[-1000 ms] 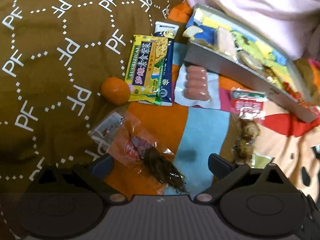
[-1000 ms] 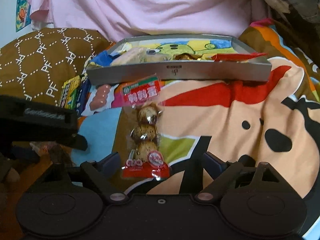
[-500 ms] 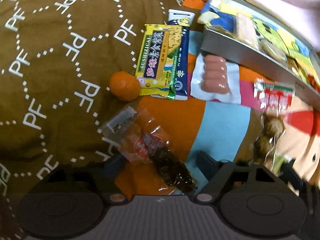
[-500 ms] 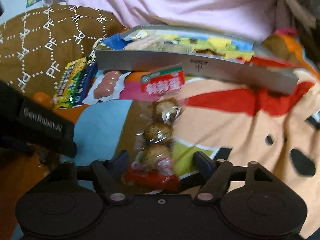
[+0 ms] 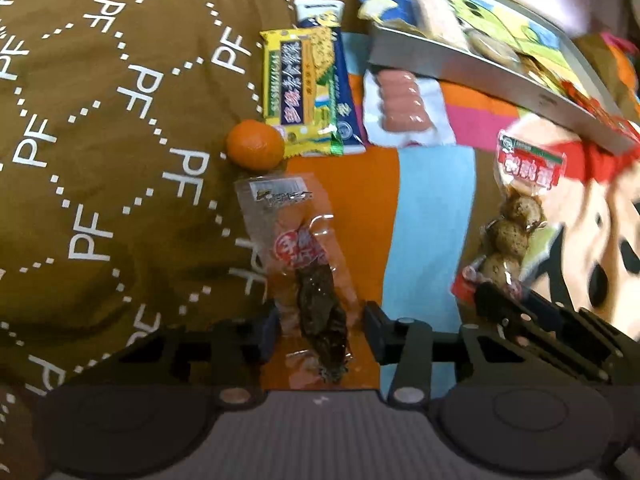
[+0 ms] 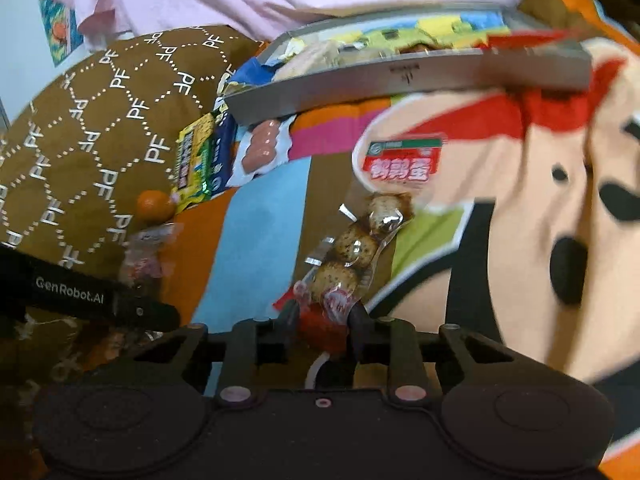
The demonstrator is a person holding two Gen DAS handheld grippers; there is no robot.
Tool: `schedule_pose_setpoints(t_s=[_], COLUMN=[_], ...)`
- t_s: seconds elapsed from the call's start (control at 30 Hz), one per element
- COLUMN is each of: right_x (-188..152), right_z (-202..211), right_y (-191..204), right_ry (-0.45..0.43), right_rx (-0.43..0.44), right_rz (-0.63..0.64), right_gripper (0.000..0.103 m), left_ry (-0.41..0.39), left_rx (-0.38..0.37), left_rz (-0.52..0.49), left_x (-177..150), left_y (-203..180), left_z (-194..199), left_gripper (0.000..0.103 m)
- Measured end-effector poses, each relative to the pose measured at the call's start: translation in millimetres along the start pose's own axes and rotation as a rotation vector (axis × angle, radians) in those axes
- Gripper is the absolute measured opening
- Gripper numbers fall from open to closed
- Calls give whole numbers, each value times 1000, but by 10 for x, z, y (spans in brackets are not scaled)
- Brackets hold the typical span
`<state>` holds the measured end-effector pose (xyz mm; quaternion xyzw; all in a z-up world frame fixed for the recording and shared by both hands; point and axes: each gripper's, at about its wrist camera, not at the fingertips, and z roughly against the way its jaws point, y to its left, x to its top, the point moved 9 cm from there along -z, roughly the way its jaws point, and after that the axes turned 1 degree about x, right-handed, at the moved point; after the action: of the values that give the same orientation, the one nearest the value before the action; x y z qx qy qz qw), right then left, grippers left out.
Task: Organize snacks
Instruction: 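Grasp the dark dried-meat packet with the left tool while the right tool grasps the quail-egg packet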
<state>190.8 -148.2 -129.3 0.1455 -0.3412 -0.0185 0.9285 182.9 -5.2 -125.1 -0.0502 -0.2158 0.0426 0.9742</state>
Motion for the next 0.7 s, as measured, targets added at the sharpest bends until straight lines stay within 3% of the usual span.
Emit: schedule_pose_setpoints(t_s=[0.1,0.2,0.27,0.4,0.6,0.7], right_x=[-39,-10,36,139,328,408], right_z=[83,109,98,-25,-264,-344], right_y=[-5,-80,-156,-269,-373,-375], right_ry=[8,-11,-31,-31,-22,-3], right_rx=[13,26,22,24,21,9], right_rz=[-10,-82,-133,-177,-202,-167], right_gripper=[31,50,50,50,50,47], left_ry=[11,7,4,-29,-60,-78], left_rx=[-30,-50,-60,-38,-49,-64], left_rz=[-45,-74,-102,-267,-294,-284], left_x=[-90,-124,-139,-171,-151,-112], left_y=[-10,-7,-26,-135,-206,-220], left_z=[58,92,85,50,14,-4], left_gripper=[48,51,51,55,68,69])
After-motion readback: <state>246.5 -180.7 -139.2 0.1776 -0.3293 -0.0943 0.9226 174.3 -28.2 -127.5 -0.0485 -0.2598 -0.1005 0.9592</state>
